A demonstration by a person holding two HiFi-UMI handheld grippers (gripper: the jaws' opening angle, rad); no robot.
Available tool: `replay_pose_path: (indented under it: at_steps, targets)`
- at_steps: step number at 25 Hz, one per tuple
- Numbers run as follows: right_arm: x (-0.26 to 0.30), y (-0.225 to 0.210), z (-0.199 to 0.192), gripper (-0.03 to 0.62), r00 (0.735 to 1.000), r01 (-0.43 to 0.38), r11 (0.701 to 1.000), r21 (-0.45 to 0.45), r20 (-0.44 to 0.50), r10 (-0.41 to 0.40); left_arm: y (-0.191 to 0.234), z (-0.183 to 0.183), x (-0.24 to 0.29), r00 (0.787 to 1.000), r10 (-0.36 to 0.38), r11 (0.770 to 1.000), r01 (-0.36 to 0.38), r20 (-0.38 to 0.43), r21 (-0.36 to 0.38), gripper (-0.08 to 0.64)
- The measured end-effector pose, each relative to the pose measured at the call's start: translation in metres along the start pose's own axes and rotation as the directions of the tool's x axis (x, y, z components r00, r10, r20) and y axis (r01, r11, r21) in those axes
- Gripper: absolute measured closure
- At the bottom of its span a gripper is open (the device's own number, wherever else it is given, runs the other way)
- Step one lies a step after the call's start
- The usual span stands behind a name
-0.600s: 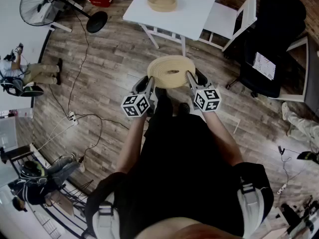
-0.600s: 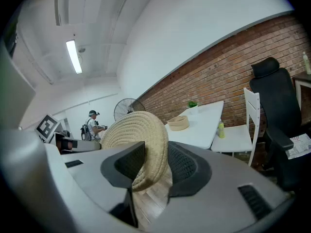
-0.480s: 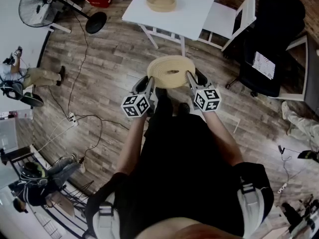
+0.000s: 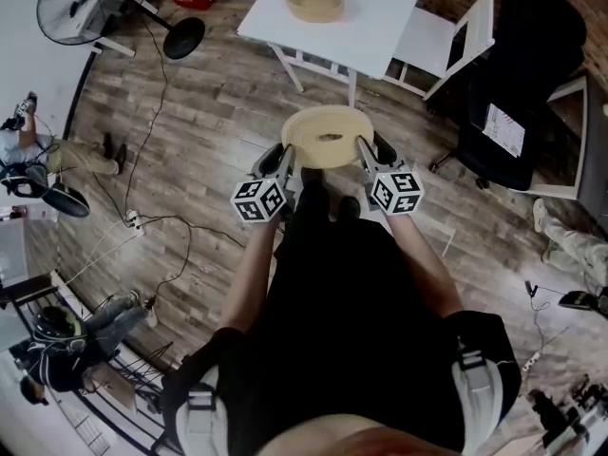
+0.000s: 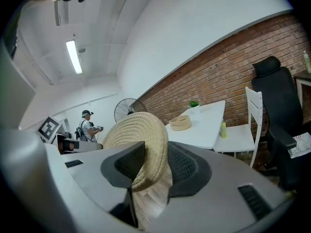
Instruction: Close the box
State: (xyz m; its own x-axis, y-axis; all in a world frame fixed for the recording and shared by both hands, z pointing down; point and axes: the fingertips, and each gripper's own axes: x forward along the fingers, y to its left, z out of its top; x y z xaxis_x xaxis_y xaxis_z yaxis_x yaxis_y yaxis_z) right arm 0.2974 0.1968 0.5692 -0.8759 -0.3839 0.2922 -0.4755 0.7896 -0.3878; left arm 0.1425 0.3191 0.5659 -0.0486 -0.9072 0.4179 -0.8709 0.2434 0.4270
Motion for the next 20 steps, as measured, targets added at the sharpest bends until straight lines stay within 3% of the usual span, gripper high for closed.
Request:
replay_pose_path:
  at_steps: [20]
  targets:
    - [0.095, 0.002, 0.026, 0.453, 0.997, 0.070, 0.998, 0.005, -0.041, -0.070, 0.071, 0.055, 0.057, 0.998, -0.060, 0.998, 0.059, -0.035, -0.021, 0.451]
